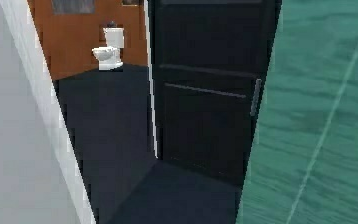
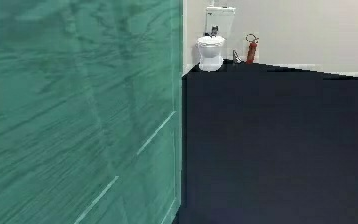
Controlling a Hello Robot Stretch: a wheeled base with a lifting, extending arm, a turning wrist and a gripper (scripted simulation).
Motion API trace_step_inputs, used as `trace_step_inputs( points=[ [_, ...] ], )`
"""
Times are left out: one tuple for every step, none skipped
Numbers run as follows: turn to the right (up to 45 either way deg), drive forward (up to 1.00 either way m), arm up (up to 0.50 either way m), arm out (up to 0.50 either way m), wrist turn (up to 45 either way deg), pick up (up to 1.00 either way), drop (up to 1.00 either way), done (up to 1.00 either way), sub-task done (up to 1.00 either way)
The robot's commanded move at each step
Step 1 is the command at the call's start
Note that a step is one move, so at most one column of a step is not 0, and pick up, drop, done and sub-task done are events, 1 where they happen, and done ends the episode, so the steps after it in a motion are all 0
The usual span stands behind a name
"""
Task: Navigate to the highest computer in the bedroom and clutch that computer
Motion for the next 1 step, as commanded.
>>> trace_step_inputs(
  points=[
    [-9.0,0.00,0.00,0.00,0.0,0.00,0.00,0.00,0.00]
  ],
)
